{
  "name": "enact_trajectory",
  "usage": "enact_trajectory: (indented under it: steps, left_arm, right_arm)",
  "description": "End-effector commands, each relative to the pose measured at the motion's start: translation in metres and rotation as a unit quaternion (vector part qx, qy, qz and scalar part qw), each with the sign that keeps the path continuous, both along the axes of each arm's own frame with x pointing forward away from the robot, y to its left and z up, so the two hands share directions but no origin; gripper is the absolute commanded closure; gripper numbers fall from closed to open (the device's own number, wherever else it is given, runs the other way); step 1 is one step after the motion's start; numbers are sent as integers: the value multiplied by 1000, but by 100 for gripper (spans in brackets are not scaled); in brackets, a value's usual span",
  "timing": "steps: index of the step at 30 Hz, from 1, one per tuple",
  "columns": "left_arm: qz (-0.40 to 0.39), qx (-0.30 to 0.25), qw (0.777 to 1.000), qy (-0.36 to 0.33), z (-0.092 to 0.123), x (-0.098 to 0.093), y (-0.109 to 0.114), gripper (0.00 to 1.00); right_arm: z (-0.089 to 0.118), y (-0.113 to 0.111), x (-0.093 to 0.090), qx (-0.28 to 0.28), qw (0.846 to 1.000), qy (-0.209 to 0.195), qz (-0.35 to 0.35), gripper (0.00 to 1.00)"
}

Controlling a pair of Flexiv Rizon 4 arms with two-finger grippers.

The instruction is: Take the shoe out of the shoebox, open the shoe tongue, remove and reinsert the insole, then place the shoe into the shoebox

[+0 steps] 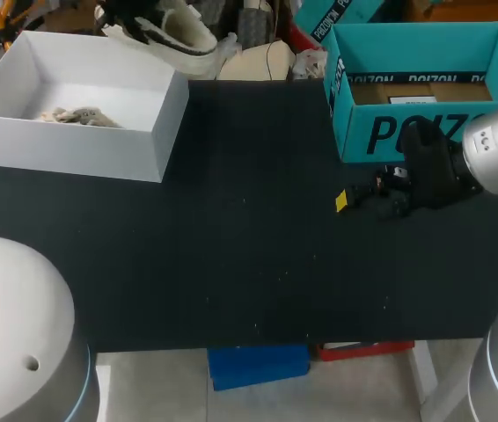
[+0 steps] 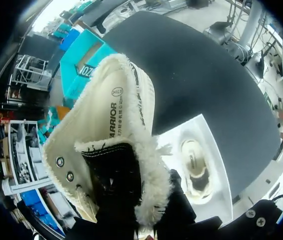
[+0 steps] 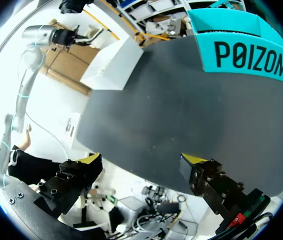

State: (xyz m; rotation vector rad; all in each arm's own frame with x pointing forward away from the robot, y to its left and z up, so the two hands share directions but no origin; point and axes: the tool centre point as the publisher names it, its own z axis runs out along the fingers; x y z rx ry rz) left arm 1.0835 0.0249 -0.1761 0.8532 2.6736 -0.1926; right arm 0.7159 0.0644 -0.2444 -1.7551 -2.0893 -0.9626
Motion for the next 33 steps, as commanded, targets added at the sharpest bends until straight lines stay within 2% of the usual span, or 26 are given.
enact_trajectory:
  steps: [1, 7, 14, 22, 33]
  left_arm:
    - [147, -32, 988, -37, -18, -3, 32, 100]
    - [191, -28, 980, -42, -45, 13, 81, 100]
    - [208, -15, 977, -44, -78, 22, 119, 100]
    - [214, -19, 976, -30, -115, 37, 136, 100]
    - [219, -19, 976, -13, -159, 66, 137, 100]
  right_arm:
    - [0, 0, 0, -1, 1000, 0, 0, 0]
    - [0, 0, 0, -1, 1000, 0, 0, 0]
    - [0, 0, 0, -1, 1000, 0, 0, 0]
    - [0, 0, 0, -1, 1000, 0, 0, 0]
    - [0, 0, 0, -1, 1000, 0, 0, 0]
